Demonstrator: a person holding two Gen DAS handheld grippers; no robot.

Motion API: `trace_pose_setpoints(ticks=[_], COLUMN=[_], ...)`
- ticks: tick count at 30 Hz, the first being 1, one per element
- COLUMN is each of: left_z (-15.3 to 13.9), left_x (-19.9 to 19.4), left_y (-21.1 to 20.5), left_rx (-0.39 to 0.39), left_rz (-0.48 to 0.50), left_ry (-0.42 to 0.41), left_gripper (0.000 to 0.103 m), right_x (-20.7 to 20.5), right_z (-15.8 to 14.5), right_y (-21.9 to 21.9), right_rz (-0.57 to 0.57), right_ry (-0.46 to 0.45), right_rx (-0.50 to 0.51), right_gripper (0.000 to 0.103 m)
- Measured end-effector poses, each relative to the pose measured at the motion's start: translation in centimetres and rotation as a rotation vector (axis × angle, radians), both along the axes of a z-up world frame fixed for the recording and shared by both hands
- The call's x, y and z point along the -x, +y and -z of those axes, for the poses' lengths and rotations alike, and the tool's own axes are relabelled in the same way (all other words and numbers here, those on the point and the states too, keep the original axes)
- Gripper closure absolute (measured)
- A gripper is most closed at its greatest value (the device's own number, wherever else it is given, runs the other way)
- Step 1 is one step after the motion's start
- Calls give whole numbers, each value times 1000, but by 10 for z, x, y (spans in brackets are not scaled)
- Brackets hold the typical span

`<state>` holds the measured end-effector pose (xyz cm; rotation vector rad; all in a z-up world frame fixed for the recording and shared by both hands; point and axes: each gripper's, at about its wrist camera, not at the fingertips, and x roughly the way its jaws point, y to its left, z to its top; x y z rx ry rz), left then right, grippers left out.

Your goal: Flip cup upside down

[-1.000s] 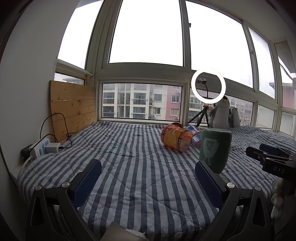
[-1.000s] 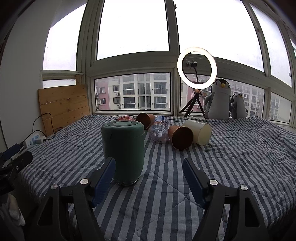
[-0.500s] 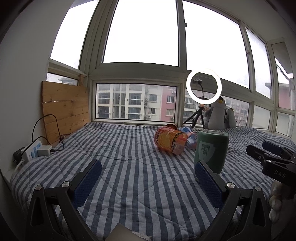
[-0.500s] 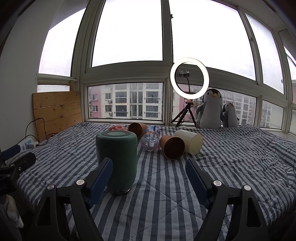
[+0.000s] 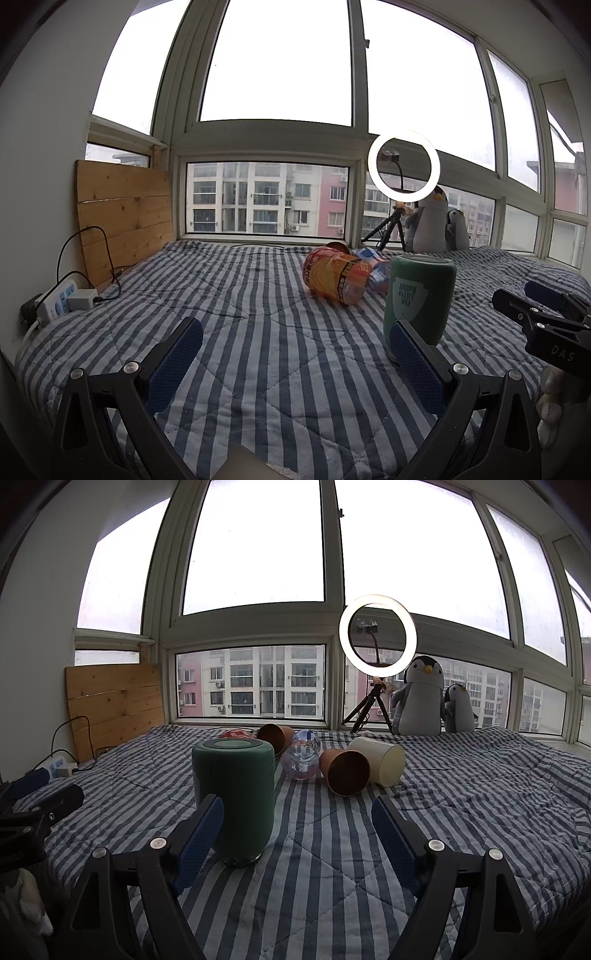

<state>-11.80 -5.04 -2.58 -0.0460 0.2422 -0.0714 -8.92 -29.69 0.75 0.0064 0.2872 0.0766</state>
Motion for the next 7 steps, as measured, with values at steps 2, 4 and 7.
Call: trace_pose_setpoints(ticks=[2,4,7], left_z=[-1,-2,-3], left_x=[1,1,1], left_y=[0,-1,0], left_rx=[0,0,3], left_rz=[1,4,0], left_ry=[-3,-4,-9], left_gripper=[0,0,0], right_x=[0,1,0], right_z=[0,0,0], right_y=[0,1,1], right_rz=[-2,-2,-6], right_ry=[0,-1,-2], right_rx=[0,5,4], right_gripper=[24,24,23])
